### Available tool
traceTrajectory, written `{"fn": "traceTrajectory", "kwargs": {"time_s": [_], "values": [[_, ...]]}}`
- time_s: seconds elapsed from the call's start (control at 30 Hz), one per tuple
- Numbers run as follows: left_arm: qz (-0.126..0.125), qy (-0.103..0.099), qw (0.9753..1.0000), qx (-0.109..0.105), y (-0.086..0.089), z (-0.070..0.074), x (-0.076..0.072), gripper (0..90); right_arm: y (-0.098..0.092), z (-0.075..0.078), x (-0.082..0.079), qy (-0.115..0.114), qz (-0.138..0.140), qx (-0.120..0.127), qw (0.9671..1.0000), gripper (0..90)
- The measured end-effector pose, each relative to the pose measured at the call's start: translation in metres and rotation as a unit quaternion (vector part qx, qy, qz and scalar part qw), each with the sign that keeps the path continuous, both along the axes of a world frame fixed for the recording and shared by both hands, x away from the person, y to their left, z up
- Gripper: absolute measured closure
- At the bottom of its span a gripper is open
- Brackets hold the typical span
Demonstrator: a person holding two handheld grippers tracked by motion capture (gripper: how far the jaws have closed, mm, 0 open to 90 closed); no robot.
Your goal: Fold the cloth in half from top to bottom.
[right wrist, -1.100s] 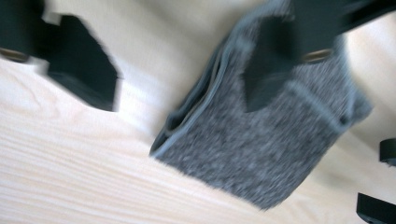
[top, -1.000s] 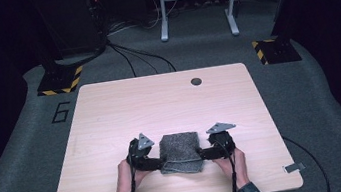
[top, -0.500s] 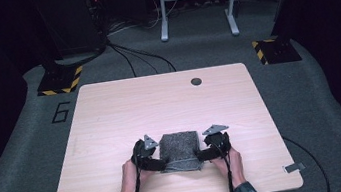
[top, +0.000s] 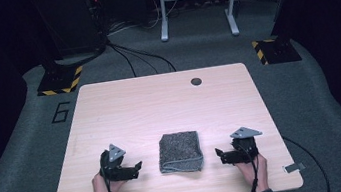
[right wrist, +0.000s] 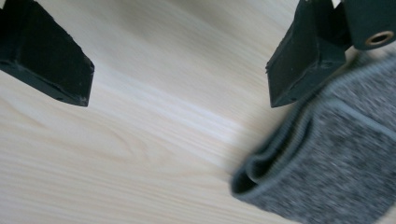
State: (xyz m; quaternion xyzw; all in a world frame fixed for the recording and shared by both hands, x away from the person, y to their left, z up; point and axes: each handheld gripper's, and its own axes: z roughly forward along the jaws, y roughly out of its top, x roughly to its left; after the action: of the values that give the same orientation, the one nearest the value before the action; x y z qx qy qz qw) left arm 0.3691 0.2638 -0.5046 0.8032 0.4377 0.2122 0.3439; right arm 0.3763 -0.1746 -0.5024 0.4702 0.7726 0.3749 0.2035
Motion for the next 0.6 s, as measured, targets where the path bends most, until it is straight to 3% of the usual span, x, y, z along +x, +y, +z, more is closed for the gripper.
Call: {"fn": "traceTrajectory", "kwargs": {"time_s": [0.27, 0.37, 0.4, 0.6], "values": [[0.047, 0.018, 0.9987, 0.001, 0.045, -0.017, -0.010, 5.3, -0.045, -0.018, -0.013, 0.018, -0.052, -0.007, 0.9985, 6.3], [0.056, 0.016, 0.9983, -0.004, 0.052, -0.021, -0.012, 5.3, -0.058, -0.025, -0.013, 0.029, -0.064, -0.020, 0.9973, 5.0], [0.060, 0.014, 0.9981, 0.002, 0.053, -0.023, -0.012, 5.1, -0.059, -0.025, -0.014, 0.029, -0.068, -0.018, 0.9971, 5.1], [0.067, 0.016, 0.9976, -0.010, 0.056, -0.026, -0.011, 4.0, -0.062, -0.027, -0.013, 0.022, -0.069, -0.032, 0.9968, 4.1]]}}
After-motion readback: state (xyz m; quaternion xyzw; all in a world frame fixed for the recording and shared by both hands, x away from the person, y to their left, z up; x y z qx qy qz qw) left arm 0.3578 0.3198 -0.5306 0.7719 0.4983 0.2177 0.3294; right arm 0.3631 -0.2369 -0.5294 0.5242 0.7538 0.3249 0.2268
